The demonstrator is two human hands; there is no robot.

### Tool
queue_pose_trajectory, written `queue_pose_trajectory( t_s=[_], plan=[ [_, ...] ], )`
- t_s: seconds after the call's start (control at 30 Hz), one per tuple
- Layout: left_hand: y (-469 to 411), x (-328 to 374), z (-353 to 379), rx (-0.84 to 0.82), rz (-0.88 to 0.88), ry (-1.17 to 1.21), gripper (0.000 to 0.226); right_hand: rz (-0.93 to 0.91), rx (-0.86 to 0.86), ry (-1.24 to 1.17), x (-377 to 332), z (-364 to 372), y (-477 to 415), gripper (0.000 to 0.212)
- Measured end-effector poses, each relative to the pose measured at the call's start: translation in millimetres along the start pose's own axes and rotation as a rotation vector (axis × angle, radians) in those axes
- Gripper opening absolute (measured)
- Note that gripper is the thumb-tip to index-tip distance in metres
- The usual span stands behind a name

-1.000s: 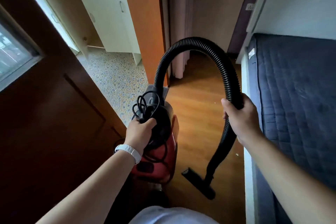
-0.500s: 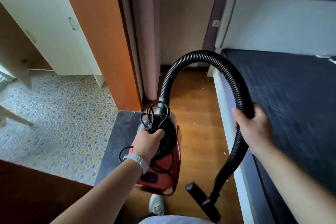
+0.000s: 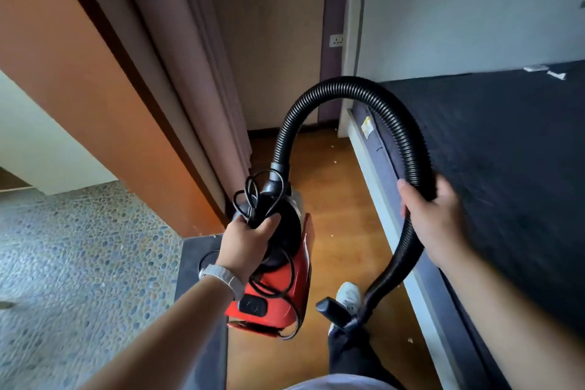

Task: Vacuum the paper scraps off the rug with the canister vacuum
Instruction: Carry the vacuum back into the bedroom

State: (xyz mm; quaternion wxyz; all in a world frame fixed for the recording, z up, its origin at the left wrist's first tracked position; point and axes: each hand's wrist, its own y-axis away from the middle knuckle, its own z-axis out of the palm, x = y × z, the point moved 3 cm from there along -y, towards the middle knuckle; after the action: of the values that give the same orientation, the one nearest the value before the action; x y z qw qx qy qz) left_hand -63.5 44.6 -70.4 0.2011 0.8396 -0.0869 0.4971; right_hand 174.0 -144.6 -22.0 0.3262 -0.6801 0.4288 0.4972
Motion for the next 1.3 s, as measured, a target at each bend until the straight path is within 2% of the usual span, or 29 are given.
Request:
queue_pose_trajectory(
  t_s=[0.1, 0.2, 0.4, 0.6, 0.87, 1.0, 1.3],
  plan=[
    [-44.3, 17.6, 24.2, 0.017, -0.034, -0.006, 0.032, 0.022, -0.027, -0.05, 10.8, 21.9, -61.7, 0.017],
    [-87.8, 42.7, 50.0, 0.04, -0.086, -0.016, 0.029, 0.03, -0.083, -0.032, 11.2, 38.6, -122.7, 0.018],
    [-168.0, 104.1, 99.9, 0.085, -0.049, -0.066, 0.026, 0.046, -0.109, -0.078, 4.3, 43.9, -242.1, 0.015],
    [-228.3, 144.8, 127.6, 0.144, -0.051, -0.038, 0.027, 0.036, -0.102, -0.069, -9.2, 57.8, -312.5, 0.014],
    [-337.7, 169.6, 165.8, 0.062, -0.06, -0.049, 0.02, 0.071, -0.04, -0.053, -4.4, 102.1, -403.0, 0.017],
    [-413.6, 176.4, 184.4, -0.013, -0.093, -0.05, 0.028, 0.092, 0.005, -0.047, -5.7, 136.5, -460.4, 0.021],
    [-599.5, 199.3, 212.4, -0.178, -0.152, -0.021, 0.016, 0.211, 0.08, 0.061, -6.9, 235.6, -590.3, 0.021]
  ],
)
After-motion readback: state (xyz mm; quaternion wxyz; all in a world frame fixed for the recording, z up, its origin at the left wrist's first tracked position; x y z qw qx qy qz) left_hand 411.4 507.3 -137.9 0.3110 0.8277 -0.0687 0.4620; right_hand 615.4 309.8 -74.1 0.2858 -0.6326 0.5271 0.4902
